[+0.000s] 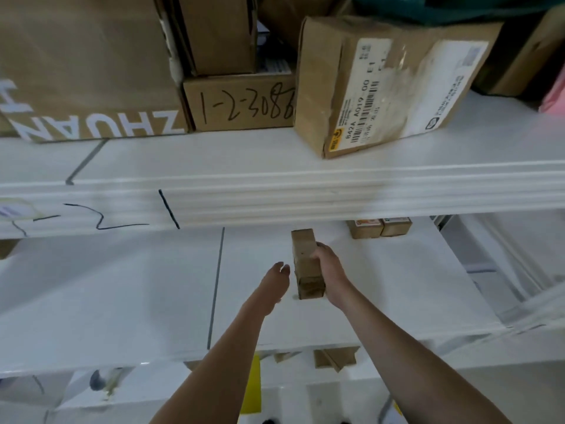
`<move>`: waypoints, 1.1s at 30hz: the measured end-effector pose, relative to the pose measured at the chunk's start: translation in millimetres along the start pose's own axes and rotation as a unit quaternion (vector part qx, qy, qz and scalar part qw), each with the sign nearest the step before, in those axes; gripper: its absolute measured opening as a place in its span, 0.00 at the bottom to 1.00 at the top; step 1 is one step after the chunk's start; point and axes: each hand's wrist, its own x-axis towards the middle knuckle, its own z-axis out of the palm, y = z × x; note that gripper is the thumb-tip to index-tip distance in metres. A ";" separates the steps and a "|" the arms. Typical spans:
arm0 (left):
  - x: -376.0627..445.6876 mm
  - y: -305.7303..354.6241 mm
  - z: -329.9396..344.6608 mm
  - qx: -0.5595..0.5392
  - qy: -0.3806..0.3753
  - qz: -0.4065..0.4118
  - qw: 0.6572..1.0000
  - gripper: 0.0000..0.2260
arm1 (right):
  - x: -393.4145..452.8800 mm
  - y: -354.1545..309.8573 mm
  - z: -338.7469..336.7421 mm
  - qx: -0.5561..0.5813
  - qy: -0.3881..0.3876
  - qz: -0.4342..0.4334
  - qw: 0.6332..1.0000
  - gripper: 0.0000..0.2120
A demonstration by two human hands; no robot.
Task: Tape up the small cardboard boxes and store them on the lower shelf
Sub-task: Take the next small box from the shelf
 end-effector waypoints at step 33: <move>-46.1 -54.6 59.8 -0.064 0.074 0.017 0.995 0.24 | -47.6 76.8 -59.0 -0.388 0.004 -0.046 0.921 0.15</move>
